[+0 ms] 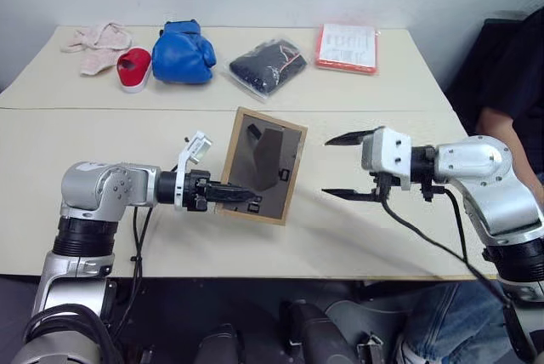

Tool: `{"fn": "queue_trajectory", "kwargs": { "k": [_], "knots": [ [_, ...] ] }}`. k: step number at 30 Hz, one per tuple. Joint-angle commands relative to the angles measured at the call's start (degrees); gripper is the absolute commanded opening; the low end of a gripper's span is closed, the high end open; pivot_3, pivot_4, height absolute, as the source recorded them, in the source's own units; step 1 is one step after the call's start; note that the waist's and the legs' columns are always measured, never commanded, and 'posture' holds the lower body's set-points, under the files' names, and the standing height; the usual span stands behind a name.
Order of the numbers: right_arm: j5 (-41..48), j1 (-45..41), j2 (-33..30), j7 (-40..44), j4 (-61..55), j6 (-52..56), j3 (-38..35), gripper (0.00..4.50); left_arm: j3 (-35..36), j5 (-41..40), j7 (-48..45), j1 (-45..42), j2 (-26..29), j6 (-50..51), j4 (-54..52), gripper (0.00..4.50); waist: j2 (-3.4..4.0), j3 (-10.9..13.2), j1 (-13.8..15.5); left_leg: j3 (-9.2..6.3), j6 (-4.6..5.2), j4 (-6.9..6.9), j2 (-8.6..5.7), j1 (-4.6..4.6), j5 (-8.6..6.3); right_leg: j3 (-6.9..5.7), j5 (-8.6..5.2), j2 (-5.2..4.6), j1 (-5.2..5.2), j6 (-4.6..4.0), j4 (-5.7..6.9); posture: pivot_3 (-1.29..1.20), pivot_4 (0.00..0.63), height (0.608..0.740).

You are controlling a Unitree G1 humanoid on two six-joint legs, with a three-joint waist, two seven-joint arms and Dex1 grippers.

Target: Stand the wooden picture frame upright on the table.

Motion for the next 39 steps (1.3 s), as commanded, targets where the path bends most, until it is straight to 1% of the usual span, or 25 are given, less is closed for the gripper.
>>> {"fn": "queue_trajectory", "kwargs": {
  "k": [1,2,3,4,6,8,9,12,14,15,18,24,27,29,30,31,32,34,36,37,38,39],
  "knots": [
    [-20.1,-4.5,2.0,-17.3,10.7,-35.9,-0.7,4.50,1.2,-2.7,-0.7,-1.9,0.1,0.0,-1.1,1.25,0.02,0.0,-0.1,0.02,-0.02,0.00,0.00,0.03,0.01,0.02,0.00,0.00,0.01,0.00,0.02,0.00,0.150,0.740],
    [-25.7,-6.0,3.6,-23.1,13.8,-42.6,-0.9,4.50,1.2,-3.0,-0.7,-2.1,0.1,0.3,-1.1,1.25,0.01,0.0,-0.2,0.06,-0.02,-0.01,0.00,0.03,0.01,0.05,0.00,0.00,-0.02,0.00,0.04,0.00,0.150,0.740],
    [-31.2,-7.5,4.9,-28.7,16.3,-46.8,-0.9,4.50,1.1,-3.2,-0.7,-2.3,0.1,0.5,-1.1,1.25,0.01,0.0,-0.4,0.09,-0.03,-0.01,0.00,0.03,0.02,0.08,0.00,0.01,-0.04,0.00,0.06,0.00,0.150,0.740],
    [-36.5,-8.9,6.0,-34.1,18.3,-49.3,-0.8,4.50,1.0,-3.3,-0.7,-2.4,0.2,0.6,-1.2,1.25,0.01,0.0,-0.6,0.08,-0.06,-0.01,0.02,0.03,0.03,0.08,0.00,0.01,-0.04,0.00,0.07,0.00,0.150,0.740],
    [-45.9,-11.9,8.6,-45.1,22.4,-51.0,0.3,4.50,0.8,-3.9,-1.0,-2.7,0.5,1.3,-1.5,1.25,0.01,0.0,-0.9,0.08,-0.09,-0.01,0.02,0.03,0.05,0.08,-0.01,0.02,-0.06,-0.02,0.11,0.00,0.150,0.740],
    [-53.4,-14.7,10.2,-54.3,25.3,-51.0,2.2,4.12,0.9,-4.3,-1.0,-3.1,0.6,1.9,-1.5,1.25,0.01,0.0,-1.2,0.09,-0.12,0.00,0.02,0.02,0.07,0.09,-0.02,0.01,-0.08,-0.04,0.13,0.00,0.150,0.740],
    [-56.9,-16.0,10.8,-58.5,26.4,-50.3,3.4,3.85,1.2,-4.5,-0.9,-3.4,0.5,2.2,-1.3,1.25,0.01,0.0,-1.2,0.09,-0.13,0.00,0.03,0.03,0.07,0.09,-0.03,0.01,-0.08,-0.06,0.15,0.00,0.150,0.740],
    [-64.8,-18.8,11.5,-68.1,29.9,-46.7,7.6,2.90,1.9,-5.0,-0.6,-3.7,0.4,3.0,-1.1,1.25,0.01,0.0,-1.3,0.09,-0.15,0.00,0.02,0.03,0.09,0.09,-0.04,0.01,-0.08,-0.08,0.17,0.00,0.150,0.740],
    [-67.5,-20.2,11.5,-72.8,32.1,-44.7,9.9,2.27,2.2,-5.5,-0.5,-3.7,0.7,3.6,-1.1,1.25,0.02,0.0,-1.5,0.13,-0.17,-0.01,0.02,0.08,0.10,0.11,-0.05,0.01,-0.08,-0.10,0.21,0.00,0.150,0.740],
    [-68.1,-20.7,11.5,-74.7,33.0,-44.2,10.7,2.08,2.5,-5.9,-0.4,-3.7,0.9,4.0,-1.2,1.25,0.02,0.0,-1.5,0.12,-0.18,-0.02,0.04,0.08,0.11,0.10,-0.08,0.02,-0.10,-0.14,0.24,0.00,0.150,0.740],
    [-69.1,-22.3,10.9,-78.8,34.6,-43.4,13.2,1.85,2.8,-6.8,-0.4,-3.0,1.8,4.5,-1.9,1.25,0.02,0.0,-1.6,0.13,-0.23,-0.05,0.03,0.13,0.13,0.10,-0.09,0.02,-0.09,-0.16,0.26,0.00,0.150,0.740],
    [-69.9,-24.1,8.9,-84.6,34.6,-43.1,16.6,1.65,4.0,-7.3,0.9,-2.3,1.9,3.8,-1.2,1.25,0.02,0.0,-1.5,0.13,-0.23,-0.06,0.02,0.15,0.14,0.10,-0.09,0.01,-0.08,-0.16,0.26,0.00,0.150,0.740],
    [-67.2,-25.1,8.4,-83.5,35.1,-44.3,17.1,1.62,4.0,-5.8,1.1,-0.3,3.4,-0.5,-2.9,1.25,0.02,0.0,-1.6,0.14,-0.23,-0.09,0.02,0.19,0.14,0.11,-0.09,0.02,-0.05,-0.16,0.26,0.00,0.150,0.740],
    [-63.7,-26.2,8.1,-80.0,36.5,-46.0,17.2,1.62,7.9,-4.6,2.0,1.8,7.4,-3.3,-4.3,1.97,0.00,0.0,-1.9,0.15,-0.26,-0.11,0.02,0.21,0.15,0.12,-0.09,0.02,-0.07,-0.16,0.27,0.00,0.150,0.740],
    [-60.9,-26.7,8.0,-77.8,37.5,-47.7,17.4,1.61,11.1,-4.5,1.9,3.2,9.9,-5.2,-6.0,2.21,-0.01,0.0,-2.2,0.15,-0.27,-0.12,0.03,0.20,0.16,0.12,-0.09,0.03,-0.07,-0.16,0.27,0.00,0.150,0.740],
    [-57.8,-27.0,8.0,-74.7,38.7,-49.1,17.8,1.47,15.3,-5.5,1.5,4.8,12.3,-6.5,-7.8,2.59,-0.01,0.0,-2.6,0.13,-0.30,-0.17,0.03,0.21,0.17,0.12,-0.09,0.04,-0.07,-0.16,0.27,0.00,0.150,0.740],
    [-54.9,-27.2,8.0,-71.9,39.7,-50.3,18.2,1.40,18.6,-6.4,1.1,6.4,13.8,-7.9,-9.6,2.81,-0.05,0.1,-3.1,0.14,-0.30,-0.20,0.03,0.22,0.18,0.12,-0.09,0.04,-0.09,-0.17,0.27,0.00,0.150,0.740],
    [-42.8,-27.0,8.9,-61.7,43.6,-52.5,19.9,1.27,25.9,-7.7,-0.5,12.3,17.3,-10.5,-15.4,3.48,-0.06,0.1,-3.4,0.12,-0.34,-0.30,0.06,0.31,0.19,0.11,-0.11,0.06,-0.05,-0.21,0.27,0.00,0.150,0.740],
    [-33.3,-26.5,9.3,-54.0,45.1,-53.2,20.7,1.24,30.5,-9.3,-0.7,16.9,18.9,-11.6,-19.8,4.07,-0.06,0.1,-3.5,0.11,-0.32,-0.51,0.05,0.48,0.21,0.10,-0.12,0.05,0.09,-0.23,0.11,0.00,0.150,0.740],
    [-22.1,-24.7,10.3,-44.4,43.8,-49.0,21.3,1.24,33.5,-10.0,-0.6,19.8,18.9,-12.3,-22.5,4.33,-0.06,0.1,-3.2,0.11,-0.30,-0.50,0.05,0.46,0.21,0.09,-0.12,0.01,0.09,-0.23,0.09,0.00,0.150,0.740],
    [-12.0,-23.0,11.4,-35.6,42.1,-44.3,21.4,1.24,35.4,-10.3,-0.1,22.0,18.6,-12.9,-24.6,4.50,-0.08,0.1,-3.0,0.10,-0.26,-0.49,0.03,0.46,0.23,0.08,-0.12,-0.01,0.12,-0.22,0.08,0.00,0.150,0.740],
    [-4.6,-21.7,12.1,-28.7,40.6,-40.7,21.2,1.24,36.7,-10.6,0.4,23.5,18.4,-13.5,-26.1,4.50,-0.12,0.0,-2.8,0.09,-0.25,-0.49,0.06,0.52,0.24,0.06,-0.11,-0.01,0.18,-0.20,0.00,0.00,0.150,0.740]
  ]
}}
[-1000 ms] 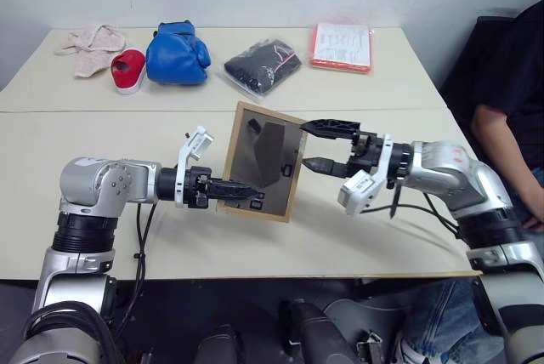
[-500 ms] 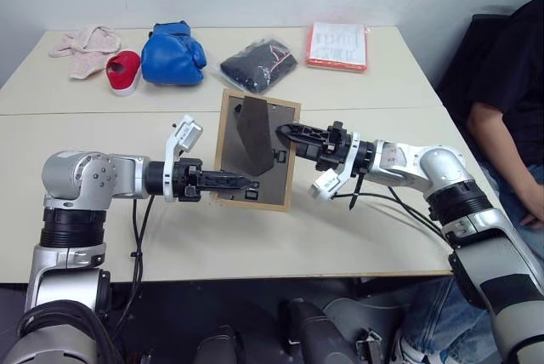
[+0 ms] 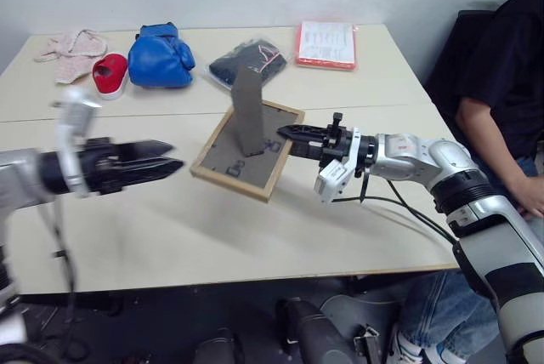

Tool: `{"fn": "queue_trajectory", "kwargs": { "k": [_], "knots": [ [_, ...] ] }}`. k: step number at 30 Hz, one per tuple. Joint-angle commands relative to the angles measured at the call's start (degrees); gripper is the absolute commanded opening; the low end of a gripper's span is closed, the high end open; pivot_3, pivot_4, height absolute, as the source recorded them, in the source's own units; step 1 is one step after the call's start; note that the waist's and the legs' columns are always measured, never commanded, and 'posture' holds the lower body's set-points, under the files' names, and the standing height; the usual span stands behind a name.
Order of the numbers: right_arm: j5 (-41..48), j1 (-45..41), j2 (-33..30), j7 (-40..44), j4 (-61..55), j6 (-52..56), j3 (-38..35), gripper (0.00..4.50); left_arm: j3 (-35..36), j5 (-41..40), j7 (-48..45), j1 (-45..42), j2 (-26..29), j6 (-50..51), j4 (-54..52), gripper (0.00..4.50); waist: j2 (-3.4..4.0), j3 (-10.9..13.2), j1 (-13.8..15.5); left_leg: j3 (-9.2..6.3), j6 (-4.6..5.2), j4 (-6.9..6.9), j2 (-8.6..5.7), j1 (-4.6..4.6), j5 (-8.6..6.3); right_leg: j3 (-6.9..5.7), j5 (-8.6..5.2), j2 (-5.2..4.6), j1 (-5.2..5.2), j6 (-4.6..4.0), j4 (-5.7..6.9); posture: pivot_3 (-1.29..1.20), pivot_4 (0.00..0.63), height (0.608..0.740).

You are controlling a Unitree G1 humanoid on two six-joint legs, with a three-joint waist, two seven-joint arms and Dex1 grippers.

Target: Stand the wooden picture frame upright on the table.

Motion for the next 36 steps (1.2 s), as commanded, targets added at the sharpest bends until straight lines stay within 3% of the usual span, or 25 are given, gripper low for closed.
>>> {"fn": "queue_trajectory", "kwargs": {
  "k": [1,3,5,10,18,22,28,32,36],
  "knots": [
    [38.2,5.0,4.2,29.9,-10.0,20.7,-2.3,1.24,6.2,-2.2,1.8,5.7,-1.3,-3.4,-8.8,4.50,-0.03,0.0,0.3,-0.08,0.01,0.01,0.03,0.05,-0.01,-0.06,0.00,0.00,0.08,0.00,0.02,0.00,0.150,0.740],
    [53.1,7.8,6.4,42.2,-17.0,41.3,-5.6,1.24,6.5,-1.4,4.7,7.9,-3.1,-5.8,-11.9,4.50,-0.02,0.0,0.8,-0.15,0.01,0.10,0.05,0.02,-0.01,-0.11,0.00,-0.01,0.10,0.01,0.13,0.00,0.150,0.740],
    [61.5,8.5,8.4,48.0,-19.7,57.5,-8.3,1.24,5.9,-1.0,7.0,9.0,-4.5,-7.4,-13.1,4.50,-0.01,0.0,1.6,-0.20,0.03,0.20,0.07,-0.07,-0.04,-0.15,0.01,-0.03,0.05,0.01,0.18,0.00,0.150,0.740],
    [66.4,8.3,13.7,51.5,-16.8,77.8,-13.5,1.24,4.4,-2.1,9.7,9.8,-4.8,-9.2,-13.4,4.50,-0.01,0.0,1.9,-0.24,0.06,0.21,0.08,-0.14,-0.09,-0.20,0.01,-0.05,0.00,0.01,0.14,0.00,0.150,0.740],
    [59.4,11.6,18.8,53.9,-10.4,79.7,-16.4,1.24,2.1,-3.8,10.6,8.7,-3.3,-10.3,-11.4,4.50,0.00,0.0,1.7,-0.19,0.05,0.15,0.06,-0.20,-0.10,-0.19,0.01,-0.04,-0.05,0.01,0.07,0.00,0.150,0.740],
    [57.4,13.5,18.4,55.3,-12.2,79.4,-18.0,2.47,1.1,-4.3,10.4,8.4,-2.7,-10.6,-10.4,4.50,0.00,0.0,1.7,-0.20,0.04,0.16,0.05,-0.18,-0.10,-0.19,0.01,-0.05,-0.04,0.01,0.08,0.00,0.150,0.740],
    [55.2,18.3,10.5,57.7,-24.9,83.4,-19.4,4.46,-1.1,-4.6,8.7,7.5,-1.3,-11.5,-8.3,4.50,0.01,0.0,1.8,-0.20,0.04,0.15,0.04,-0.23,-0.11,-0.19,0.01,-0.05,-0.07,0.01,0.04,0.00,0.150,0.740],
    [57.9,21.2,-4.8,64.8,-38.5,91.8,-22.7,4.46,-3.1,-3.1,7.3,7.3,-0.7,-13.7,-6.8,4.50,0.17,0.1,2.4,-0.21,0.07,0.13,0.02,-0.23,-0.13,-0.19,0.01,-0.05,-0.06,0.01,0.00,0.00,0.150,0.740],
    [66.3,20.7,-17.2,70.6,-42.8,102.0,-31.8,4.46,-3.3,-1.8,6.2,6.2,0.2,-16.2,-4.6,4.50,0.20,0.1,3.0,-0.17,0.20,0.10,0.01,-0.20,-0.20,-0.17,0.01,-0.03,-0.05,0.01,-0.06,0.00,0.150,0.740]
  ]
}}
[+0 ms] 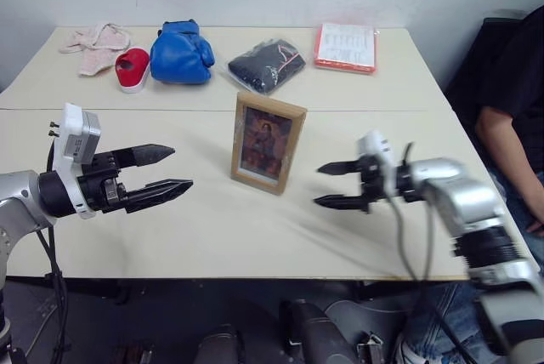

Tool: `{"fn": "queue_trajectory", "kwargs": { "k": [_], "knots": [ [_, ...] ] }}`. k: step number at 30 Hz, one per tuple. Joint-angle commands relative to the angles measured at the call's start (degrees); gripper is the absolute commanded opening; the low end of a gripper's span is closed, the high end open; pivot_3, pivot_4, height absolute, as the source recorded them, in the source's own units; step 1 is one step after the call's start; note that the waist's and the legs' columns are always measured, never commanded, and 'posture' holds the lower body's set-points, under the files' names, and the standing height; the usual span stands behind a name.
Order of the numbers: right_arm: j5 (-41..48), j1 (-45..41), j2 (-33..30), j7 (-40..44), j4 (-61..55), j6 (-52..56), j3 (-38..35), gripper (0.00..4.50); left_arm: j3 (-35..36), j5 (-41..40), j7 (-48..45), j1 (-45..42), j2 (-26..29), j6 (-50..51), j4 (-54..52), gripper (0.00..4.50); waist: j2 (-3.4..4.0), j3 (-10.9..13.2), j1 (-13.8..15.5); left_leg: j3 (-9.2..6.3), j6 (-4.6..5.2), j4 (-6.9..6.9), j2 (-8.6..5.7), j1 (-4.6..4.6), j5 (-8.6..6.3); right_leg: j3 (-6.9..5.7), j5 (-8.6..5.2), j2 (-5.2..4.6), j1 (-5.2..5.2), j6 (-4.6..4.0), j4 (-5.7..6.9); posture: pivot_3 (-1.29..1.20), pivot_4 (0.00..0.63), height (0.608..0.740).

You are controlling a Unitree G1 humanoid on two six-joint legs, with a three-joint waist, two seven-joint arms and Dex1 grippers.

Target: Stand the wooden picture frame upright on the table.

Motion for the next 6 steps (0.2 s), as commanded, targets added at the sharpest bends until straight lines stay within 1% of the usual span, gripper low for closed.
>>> {"fn": "queue_trajectory", "kwargs": {
  "k": [1,3,5,6],
  "knots": [
    [8.1,-1.2,-7.2,5.1,-4.4,8.4,-8.6,4.46,0.9,1.1,-1.2,-1.6,1.7,-3.3,1.5,4.50,-0.01,0.0,0.0,0.01,0.11,-0.03,0.02,0.06,-0.07,0.02,0.00,0.04,0.04,0.00,-0.01,0.00,0.150,0.740],
    [11.2,-0.9,-10.2,6.3,-5.1,12.0,-11.7,4.46,0.8,1.4,-1.4,-2.4,2.2,-4.2,2.8,4.50,-0.01,0.0,0.0,0.01,0.17,-0.06,0.02,0.09,-0.10,0.02,0.00,0.05,0.03,0.00,0.00,0.00,0.150,0.740],
    [13.4,1.1,-11.2,5.1,-6.3,14.3,-15.3,4.46,0.9,1.0,-1.4,-4.3,2.6,-4.5,4.5,4.50,-0.04,0.0,0.1,0.01,0.17,-0.08,0.02,0.11,-0.09,0.03,0.00,0.08,0.04,-0.01,0.00,0.00,0.150,0.740],
    [13.7,2.4,-10.7,4.0,-7.3,14.1,-16.4,4.46,0.7,0.9,-1.1,-5.2,2.5,-4.7,5.2,4.50,-0.04,0.0,0.1,0.00,0.18,-0.08,0.02,0.09,-0.09,0.03,0.00,0.08,0.04,-0.01,0.00,0.00,0.150,0.740]
  ]
}}
